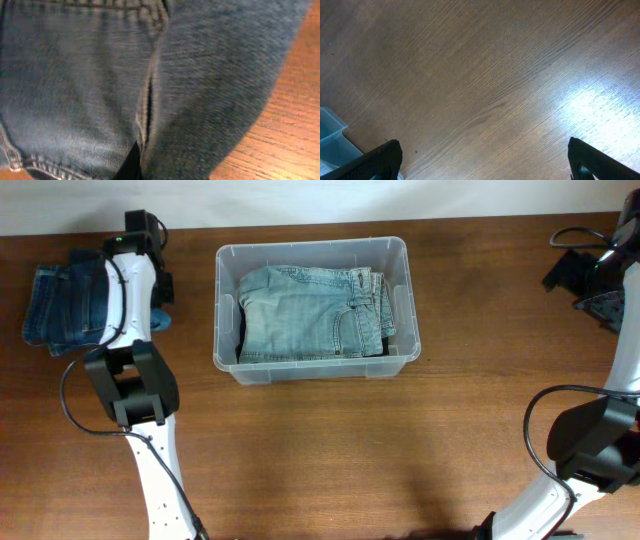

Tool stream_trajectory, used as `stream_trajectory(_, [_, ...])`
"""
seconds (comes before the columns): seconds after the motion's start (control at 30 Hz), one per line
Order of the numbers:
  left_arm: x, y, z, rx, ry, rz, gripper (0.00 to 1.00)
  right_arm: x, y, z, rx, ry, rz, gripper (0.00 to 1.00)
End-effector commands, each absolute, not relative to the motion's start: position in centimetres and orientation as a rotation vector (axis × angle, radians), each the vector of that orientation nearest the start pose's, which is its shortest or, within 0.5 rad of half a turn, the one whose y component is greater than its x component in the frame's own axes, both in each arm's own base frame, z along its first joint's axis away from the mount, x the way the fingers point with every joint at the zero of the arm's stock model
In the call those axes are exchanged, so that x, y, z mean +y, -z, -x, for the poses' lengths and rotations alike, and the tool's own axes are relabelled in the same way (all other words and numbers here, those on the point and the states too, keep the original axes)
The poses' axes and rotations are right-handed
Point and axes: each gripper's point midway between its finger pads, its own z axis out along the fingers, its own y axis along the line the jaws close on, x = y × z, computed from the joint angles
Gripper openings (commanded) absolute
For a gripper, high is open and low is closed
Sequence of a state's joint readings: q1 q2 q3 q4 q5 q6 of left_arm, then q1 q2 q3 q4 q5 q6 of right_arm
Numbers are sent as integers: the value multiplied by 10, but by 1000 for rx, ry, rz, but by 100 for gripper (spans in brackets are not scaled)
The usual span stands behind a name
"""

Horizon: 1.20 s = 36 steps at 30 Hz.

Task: Pack container
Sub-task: 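Lower the left gripper onto the dark-blue jeans and grasp them, then lift the dark-blue jeans and carry them over the container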

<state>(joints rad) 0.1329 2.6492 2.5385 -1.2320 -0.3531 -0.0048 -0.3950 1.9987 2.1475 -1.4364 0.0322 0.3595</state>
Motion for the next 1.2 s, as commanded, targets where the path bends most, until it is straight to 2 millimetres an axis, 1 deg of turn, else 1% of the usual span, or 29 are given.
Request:
stream_trajectory(0.0, [155, -90, -552, 2740, -465, 490, 1, -170, -210, -396, 2665, 51, -1063, 98])
stream_trajectory(0.07, [156, -130, -555, 2661, -421, 519, 1, -170, -210, -396, 2665, 51, -1063, 98])
stream_trajectory(0.1, [158, -150, -554, 2610, -397, 571, 1, -170, -210, -396, 2665, 51, -1063, 99])
stream_trajectory(0.13, [158, -163, -554, 2576, -364, 602, 1, -170, -210, -396, 2665, 51, -1063, 98])
stream_trajectory(0.17, [155, -187, -552, 2518, -297, 635, 1, -170, -210, -396, 2665, 51, -1063, 98])
stream_trajectory(0.2, [152, -200, -550, 2488, -255, 646, 1, -170, -210, -396, 2665, 51, -1063, 98])
stream_trajectory(0.27, [146, -222, -543, 2460, -203, 656, 1, -170, -210, -396, 2665, 51, -1063, 98])
stream_trajectory(0.3, [145, -231, -540, 2447, -192, 662, 1, -170, -210, -396, 2665, 51, -1063, 98])
stream_trajectory(0.37, [142, -255, -530, 2416, -183, 659, 1, -170, -210, -396, 2665, 51, -1063, 98])
stream_trajectory(0.4, [140, -262, -527, 2407, -174, 655, 1, -170, -210, -396, 2665, 51, -1063, 99])
stream_trajectory(0.47, [133, -287, -517, 2375, -151, 639, 1, -170, -210, -396, 2665, 51, -1063, 98])
stream_trajectory(0.5, [132, -304, -510, 2347, -148, 635, 1, -170, -210, -396, 2665, 51, -1063, 99])
stream_trajectory(0.6, [126, -340, -491, 2287, -140, 621, 1, -170, -210, -396, 2665, 51, -1063, 99])
stream_trajectory(0.63, [124, -348, -487, 2274, -138, 616, 1, -170, -210, -396, 2665, 51, -1063, 99])
stream_trajectory(0.67, [122, -365, -477, 2242, -134, 610, 1, -170, -210, -396, 2665, 51, -1063, 98])
stream_trajectory(0.73, [119, -384, -465, 2208, -130, 604, 1, -170, -210, -396, 2665, 51, -1063, 98])
stream_trajectory(0.77, [117, -398, -455, 2181, -127, 599, 1, -170, -210, -396, 2665, 51, -1062, 98])
stream_trajectory(0.83, [110, -414, -442, 2157, -100, 582, 1, -170, -210, -396, 2665, 51, -1063, 99])
stream_trajectory(0.87, [108, -417, -439, 2153, -84, 574, 1, -170, -210, -396, 2665, 51, -1063, 98])
stream_trajectory(0.97, [78, -433, -428, 2154, 71, 460, 1, -170, -210, -396, 2665, 51, -1063, 99])
stream_trajectory(1.03, [59, -437, -424, 2164, 145, 389, 1, -170, -210, -396, 2665, 51, -1063, 98])
stream_trajectory(1.1, [46, -434, -420, 2191, 163, 364, 1, -170, -210, -396, 2665, 51, -1063, 99])
stream_trajectory(1.17, [25, -433, -422, 2208, 185, 298, 1, -170, -210, -396, 2665, 51, -1063, 98])
